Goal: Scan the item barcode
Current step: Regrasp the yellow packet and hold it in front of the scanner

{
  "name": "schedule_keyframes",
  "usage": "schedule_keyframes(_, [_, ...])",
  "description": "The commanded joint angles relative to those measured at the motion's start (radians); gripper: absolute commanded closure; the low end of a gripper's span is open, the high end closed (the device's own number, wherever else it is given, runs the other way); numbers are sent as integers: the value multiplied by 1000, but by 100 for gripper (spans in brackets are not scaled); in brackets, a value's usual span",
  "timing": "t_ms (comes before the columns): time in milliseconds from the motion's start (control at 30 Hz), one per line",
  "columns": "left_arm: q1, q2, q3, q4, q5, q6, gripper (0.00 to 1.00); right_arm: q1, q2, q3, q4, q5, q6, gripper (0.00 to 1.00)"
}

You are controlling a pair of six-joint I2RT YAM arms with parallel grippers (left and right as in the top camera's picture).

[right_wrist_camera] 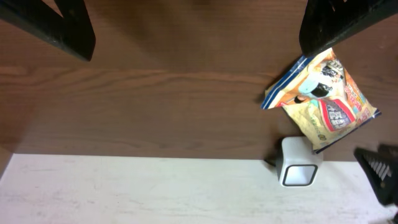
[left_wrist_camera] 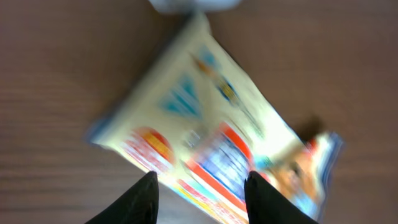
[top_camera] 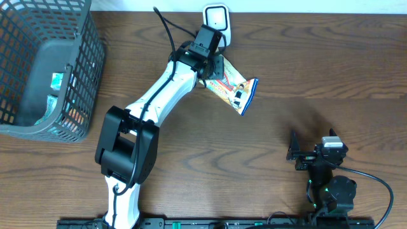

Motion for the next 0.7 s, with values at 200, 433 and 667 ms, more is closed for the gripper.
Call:
schedule_keyframes(200, [7,56,17,145,-268,29,47,-5,-4,-1,-4,1,10,1])
schedule_keyframes(433, [5,121,17,142,-35,28,36,-5,-4,-1,-4,0,10,1])
schedule_keyframes(667, [-10,130,17,70,276,28,36,-5,-4,-1,-4,0,10,1])
